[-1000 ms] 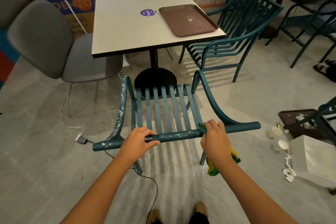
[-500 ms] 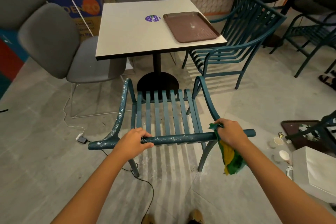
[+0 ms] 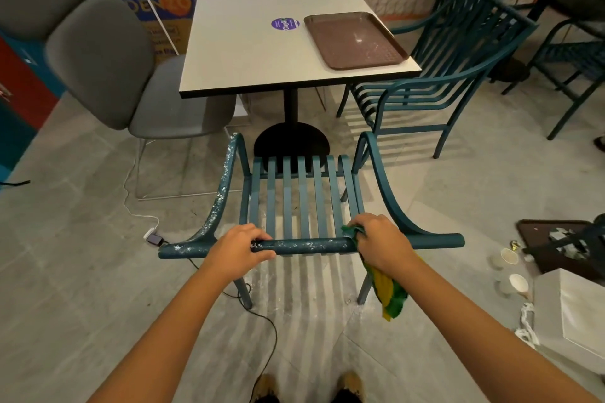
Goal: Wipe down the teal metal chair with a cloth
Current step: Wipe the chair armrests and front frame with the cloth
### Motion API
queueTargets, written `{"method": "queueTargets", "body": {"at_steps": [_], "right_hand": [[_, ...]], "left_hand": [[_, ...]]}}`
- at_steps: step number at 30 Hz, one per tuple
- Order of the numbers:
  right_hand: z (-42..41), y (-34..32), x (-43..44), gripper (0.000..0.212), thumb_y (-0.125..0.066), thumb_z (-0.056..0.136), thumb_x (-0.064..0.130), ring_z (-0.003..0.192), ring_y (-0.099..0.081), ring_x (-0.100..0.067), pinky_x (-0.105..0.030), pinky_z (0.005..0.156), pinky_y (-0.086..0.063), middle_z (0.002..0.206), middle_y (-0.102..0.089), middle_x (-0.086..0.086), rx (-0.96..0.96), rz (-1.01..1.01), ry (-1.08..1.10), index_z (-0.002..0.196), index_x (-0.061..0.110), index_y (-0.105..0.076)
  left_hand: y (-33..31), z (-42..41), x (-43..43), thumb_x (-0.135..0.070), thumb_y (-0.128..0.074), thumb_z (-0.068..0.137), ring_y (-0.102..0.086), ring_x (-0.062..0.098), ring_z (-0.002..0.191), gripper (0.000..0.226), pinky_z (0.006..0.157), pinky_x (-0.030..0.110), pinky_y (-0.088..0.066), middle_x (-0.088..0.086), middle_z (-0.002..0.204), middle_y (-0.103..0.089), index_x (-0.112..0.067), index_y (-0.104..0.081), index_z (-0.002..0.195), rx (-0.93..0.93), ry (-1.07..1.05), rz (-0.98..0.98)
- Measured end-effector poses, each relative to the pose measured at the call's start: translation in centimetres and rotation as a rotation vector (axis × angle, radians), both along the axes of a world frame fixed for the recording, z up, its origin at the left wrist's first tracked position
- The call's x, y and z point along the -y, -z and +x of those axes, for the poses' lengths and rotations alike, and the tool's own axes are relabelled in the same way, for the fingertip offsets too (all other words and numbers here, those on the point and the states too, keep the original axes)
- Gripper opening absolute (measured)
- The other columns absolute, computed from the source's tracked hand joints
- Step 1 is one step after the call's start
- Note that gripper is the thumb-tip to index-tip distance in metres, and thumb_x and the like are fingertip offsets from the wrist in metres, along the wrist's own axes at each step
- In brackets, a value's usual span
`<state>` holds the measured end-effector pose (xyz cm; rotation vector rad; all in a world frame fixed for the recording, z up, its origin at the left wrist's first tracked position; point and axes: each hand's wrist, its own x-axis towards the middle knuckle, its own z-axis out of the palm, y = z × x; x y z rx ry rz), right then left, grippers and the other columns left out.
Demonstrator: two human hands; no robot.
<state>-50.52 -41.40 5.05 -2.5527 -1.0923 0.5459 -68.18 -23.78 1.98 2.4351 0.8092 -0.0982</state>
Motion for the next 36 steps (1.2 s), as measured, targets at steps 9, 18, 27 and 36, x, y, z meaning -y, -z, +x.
{"method": "queueTargets", "body": {"at_steps": [9,18,27,36], "right_hand": [[0.4,2.2,5.7,0.042,-0.057,0.081,-0.009,0.106,-0.047,-0.027,-0.036,0.088,-0.046,0.119,-0.052,-0.01,0.12,0.242,0.263,0.12,0.006,-0.056],[-4.2,4.5,2.5,0.047,-0.061,0.069,-0.02,0.082,-0.053,-0.034,-0.044,0.075,-0.052,0.102,-0.063,-0.016,0.171,0.349,0.314,0.112,-0.001,-0.062],[-7.2,4.8,0.8,0.051,-0.07,0.06,-0.018,0.078,-0.059,-0.031,-0.039,0.068,-0.059,0.102,-0.067,-0.011,0.209,0.367,0.203,0.107,0.002,-0.066],[-3.2,4.0,4.3,0.038,-0.055,0.081,-0.012,0.097,-0.052,-0.031,-0.04,0.087,-0.048,0.115,-0.061,-0.012,0.194,0.366,0.379,0.116,0.002,-0.061]], "left_hand": [[0.2,0.0,-0.2,-0.039,-0.065,0.081,-0.048,0.008,0.097,0.026,0.088,0.026,-0.04,-0.009,0.098,-0.056,-0.026,-0.063,0.104,0.014,0.004,0.0],[0.4,-0.1,-0.4,-0.04,-0.065,0.08,-0.049,0.008,0.096,0.026,0.085,0.026,-0.042,-0.011,0.095,-0.056,-0.027,-0.064,0.103,0.029,0.019,-0.008],[0.3,-0.1,-0.3,-0.038,-0.066,0.08,-0.05,0.009,0.095,0.028,0.085,0.027,-0.044,-0.01,0.096,-0.056,-0.026,-0.063,0.105,0.048,0.026,0.001],[0.3,-0.2,-0.2,-0.039,-0.064,0.081,-0.043,0.006,0.095,0.029,0.083,0.024,-0.037,-0.011,0.096,-0.054,-0.026,-0.062,0.107,0.051,0.02,0.009]]}}
